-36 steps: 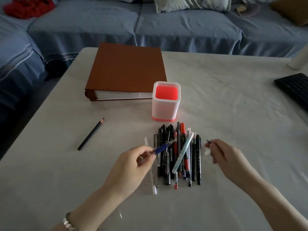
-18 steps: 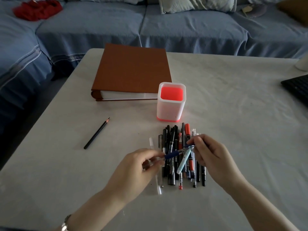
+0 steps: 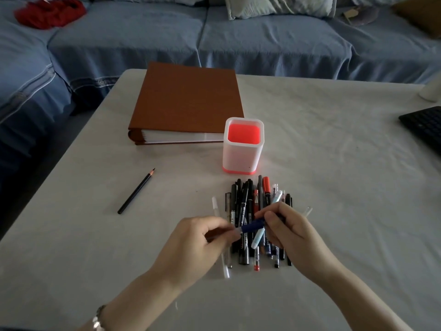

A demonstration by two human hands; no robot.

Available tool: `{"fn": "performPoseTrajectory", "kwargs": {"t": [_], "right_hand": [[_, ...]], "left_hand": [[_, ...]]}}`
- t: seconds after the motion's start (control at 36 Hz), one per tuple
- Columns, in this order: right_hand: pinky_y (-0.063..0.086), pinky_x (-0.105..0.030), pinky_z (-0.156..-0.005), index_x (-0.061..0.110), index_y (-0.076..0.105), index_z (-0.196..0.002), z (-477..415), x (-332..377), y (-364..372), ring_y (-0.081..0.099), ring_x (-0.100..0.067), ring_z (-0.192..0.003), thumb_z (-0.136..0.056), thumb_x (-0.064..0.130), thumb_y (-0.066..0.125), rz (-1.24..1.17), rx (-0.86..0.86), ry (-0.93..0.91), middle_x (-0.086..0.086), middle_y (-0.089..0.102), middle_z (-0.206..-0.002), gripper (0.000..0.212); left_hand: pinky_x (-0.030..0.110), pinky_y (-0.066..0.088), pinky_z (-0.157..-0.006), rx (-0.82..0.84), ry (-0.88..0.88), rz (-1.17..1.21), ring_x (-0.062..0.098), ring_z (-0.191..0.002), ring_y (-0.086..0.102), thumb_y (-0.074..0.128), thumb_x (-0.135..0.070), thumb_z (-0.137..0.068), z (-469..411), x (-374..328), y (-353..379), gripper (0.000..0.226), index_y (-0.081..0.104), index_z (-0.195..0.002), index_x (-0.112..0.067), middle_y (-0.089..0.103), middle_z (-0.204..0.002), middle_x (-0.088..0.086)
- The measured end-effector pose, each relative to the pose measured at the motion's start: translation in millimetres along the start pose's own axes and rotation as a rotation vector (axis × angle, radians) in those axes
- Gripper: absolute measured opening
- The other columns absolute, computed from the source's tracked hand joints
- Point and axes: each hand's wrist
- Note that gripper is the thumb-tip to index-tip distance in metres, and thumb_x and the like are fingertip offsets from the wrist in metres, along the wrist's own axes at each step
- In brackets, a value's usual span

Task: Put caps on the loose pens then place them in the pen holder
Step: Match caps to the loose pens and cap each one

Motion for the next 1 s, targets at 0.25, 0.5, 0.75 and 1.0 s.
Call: {"fn": "performPoseTrajectory", "kwargs": {"t": [0.25, 0.5, 0.75, 1.0], "right_hand": [[0.028, -0.022, -0.044, 0.02, 0.059, -0.082, 8, 2, -3, 0.034, -0.01, -0.046, -0.09, 0.011, 0.046, 0.067, -0.017, -0.1, 0.003, 0.044, -0.048, 0.018], [0.045, -0.019, -0.051, 0.009, 0.063, -0.079, -9, 2, -1, 0.045, -0.013, -0.052, -0.082, 0.003, 0.056, -0.375, -0.067, 0.104, -0.003, 0.054, -0.057, 0.009], [0.038, -0.013, -0.041, 0.006, 0.058, -0.075, -41, 0, -6, 0.046, -0.003, -0.04, -0.092, 0.013, 0.048, -0.116, -0.269, 0.083, 0.004, 0.059, -0.046, 0.021], [0.033, -0.012, -0.041, 0.012, 0.044, -0.127, -61, -12, -3, 0.049, -0.006, -0.051, -0.091, 0.028, 0.051, 0.541, -0.254, 0.05, 0.005, 0.059, -0.066, 0.04]], "left_hand": [[0.013, 0.029, -0.041, 0.169, -0.278, 0.251, 0.005, -0.039, 0.039, 0.068, -0.012, -0.076, -12, -14, -5, 0.02, 0.07, -0.058, -0.021, 0.06, -0.047, -0.005], [0.013, 0.036, -0.044, 0.106, -0.245, 0.281, 0.002, -0.042, 0.045, 0.069, -0.021, -0.076, -17, -5, 7, 0.01, 0.069, -0.067, -0.024, 0.064, -0.054, -0.006], [0.037, 0.045, -0.088, -0.379, -0.08, -0.524, 0.032, -0.101, 0.059, 0.049, -0.02, -0.082, -24, 73, -29, 0.033, 0.062, -0.106, -0.003, 0.063, -0.107, 0.018], [0.046, 0.035, -0.084, -0.42, -0.433, -0.857, 0.039, -0.105, 0.048, 0.048, -0.011, -0.088, -32, 112, -72, 0.034, 0.049, -0.121, -0.006, 0.056, -0.112, 0.019]]}}
Point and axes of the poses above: each hand's wrist, its own z-axis away from the middle knuckle, its own y-axis out of the palm, x = y × z
